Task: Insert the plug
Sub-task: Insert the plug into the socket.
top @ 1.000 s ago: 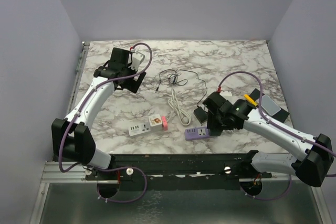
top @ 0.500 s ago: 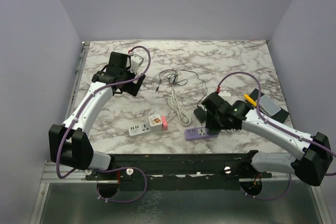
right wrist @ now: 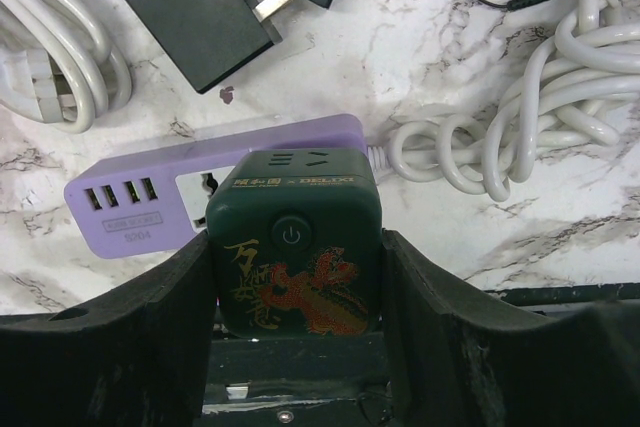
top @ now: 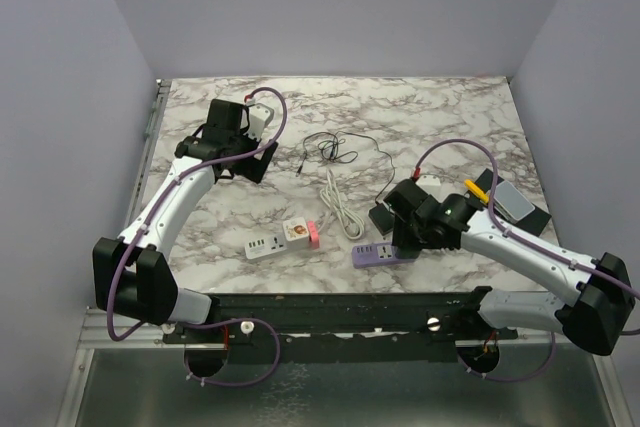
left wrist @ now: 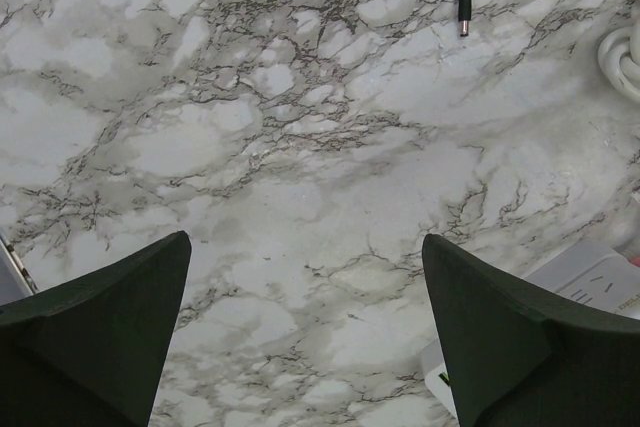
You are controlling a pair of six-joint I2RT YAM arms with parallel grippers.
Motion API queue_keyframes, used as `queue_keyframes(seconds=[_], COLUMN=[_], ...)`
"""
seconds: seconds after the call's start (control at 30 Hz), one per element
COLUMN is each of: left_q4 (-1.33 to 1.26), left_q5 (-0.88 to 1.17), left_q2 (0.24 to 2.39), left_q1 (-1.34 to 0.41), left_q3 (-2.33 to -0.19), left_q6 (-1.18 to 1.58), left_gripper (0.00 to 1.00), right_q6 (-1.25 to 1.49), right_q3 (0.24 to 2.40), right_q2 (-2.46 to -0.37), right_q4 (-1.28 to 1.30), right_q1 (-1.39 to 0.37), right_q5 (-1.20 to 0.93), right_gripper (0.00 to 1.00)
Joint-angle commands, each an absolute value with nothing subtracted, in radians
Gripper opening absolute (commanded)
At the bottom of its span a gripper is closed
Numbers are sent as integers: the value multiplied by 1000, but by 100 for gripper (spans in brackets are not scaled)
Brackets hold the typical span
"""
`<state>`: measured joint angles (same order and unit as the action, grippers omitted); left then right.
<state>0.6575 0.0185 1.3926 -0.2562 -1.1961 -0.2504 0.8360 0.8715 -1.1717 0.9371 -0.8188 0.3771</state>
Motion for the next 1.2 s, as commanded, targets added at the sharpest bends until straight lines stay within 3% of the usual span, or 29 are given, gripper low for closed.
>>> queue_keyframes(seconds=[0.0,0.63,1.17], left_q4=[645,640,635], left_q5=[35,7,-21], left_q2=[1364,1338,1343], left_q1=[-252,-251,-251], left_q3=[-1189,-1212,-1218], left_q6=[-241,-238,-229], left_gripper=[99,99,99], right_q6=[847,930,1043], right_q3=[849,720,761], right_q2=[-1151,-1173,-1108], right_q4=[962,880,939], right_q1=[-818,-831,-985], right_q5=[409,359,525], right_gripper=[0,1,1])
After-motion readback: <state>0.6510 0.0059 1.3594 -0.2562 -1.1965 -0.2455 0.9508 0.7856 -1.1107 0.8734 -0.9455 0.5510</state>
